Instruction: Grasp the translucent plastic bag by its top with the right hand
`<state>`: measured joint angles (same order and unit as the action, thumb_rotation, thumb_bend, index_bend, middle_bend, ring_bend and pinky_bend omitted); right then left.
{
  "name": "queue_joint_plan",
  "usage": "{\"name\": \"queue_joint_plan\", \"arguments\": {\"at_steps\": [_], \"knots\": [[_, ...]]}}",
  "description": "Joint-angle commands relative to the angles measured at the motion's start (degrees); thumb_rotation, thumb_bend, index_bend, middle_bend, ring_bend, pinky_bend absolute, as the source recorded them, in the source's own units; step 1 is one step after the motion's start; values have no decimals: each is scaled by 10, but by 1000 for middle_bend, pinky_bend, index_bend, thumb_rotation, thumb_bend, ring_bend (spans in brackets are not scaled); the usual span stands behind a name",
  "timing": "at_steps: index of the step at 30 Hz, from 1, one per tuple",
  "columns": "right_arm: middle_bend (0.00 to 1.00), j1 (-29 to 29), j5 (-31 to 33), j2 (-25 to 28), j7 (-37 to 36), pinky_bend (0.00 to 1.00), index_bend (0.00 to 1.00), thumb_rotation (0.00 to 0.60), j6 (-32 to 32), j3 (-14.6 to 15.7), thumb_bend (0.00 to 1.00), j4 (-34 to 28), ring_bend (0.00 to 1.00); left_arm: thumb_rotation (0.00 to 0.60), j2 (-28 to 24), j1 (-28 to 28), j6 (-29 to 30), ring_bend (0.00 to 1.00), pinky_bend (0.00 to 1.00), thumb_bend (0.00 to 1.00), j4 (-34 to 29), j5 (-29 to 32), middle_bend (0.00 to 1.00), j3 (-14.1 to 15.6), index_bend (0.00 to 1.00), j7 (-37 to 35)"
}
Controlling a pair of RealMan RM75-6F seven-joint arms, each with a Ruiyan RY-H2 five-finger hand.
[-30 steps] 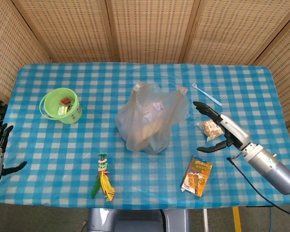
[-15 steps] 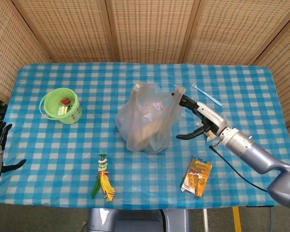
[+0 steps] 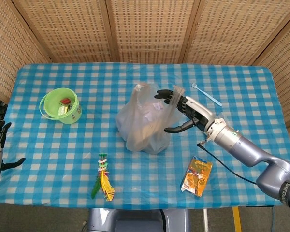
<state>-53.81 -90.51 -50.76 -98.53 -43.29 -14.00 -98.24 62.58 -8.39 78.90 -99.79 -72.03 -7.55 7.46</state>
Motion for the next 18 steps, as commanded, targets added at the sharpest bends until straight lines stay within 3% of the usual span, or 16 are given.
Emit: {"name": "queue_joint_plan", "arguments": {"at_steps": [1,6,18], "knots": [[254,-17,1,-7,-14,85,195,600,14,-4,0,6,108,600,-2,0,0,0,0,0,-1,1,0,-1,0,-3],[256,-33,7,-10,-21,136,198,600,28,-8,0,6,111,600,-3,0,1,0,0,0,0,1,0,-1,0,-7],[253,-97,87,-35,-19,138,198,600,115,-51,0,5,111,600,-6,-2,-2,0,0,0,-2,5,0,0,0,-11]]}}
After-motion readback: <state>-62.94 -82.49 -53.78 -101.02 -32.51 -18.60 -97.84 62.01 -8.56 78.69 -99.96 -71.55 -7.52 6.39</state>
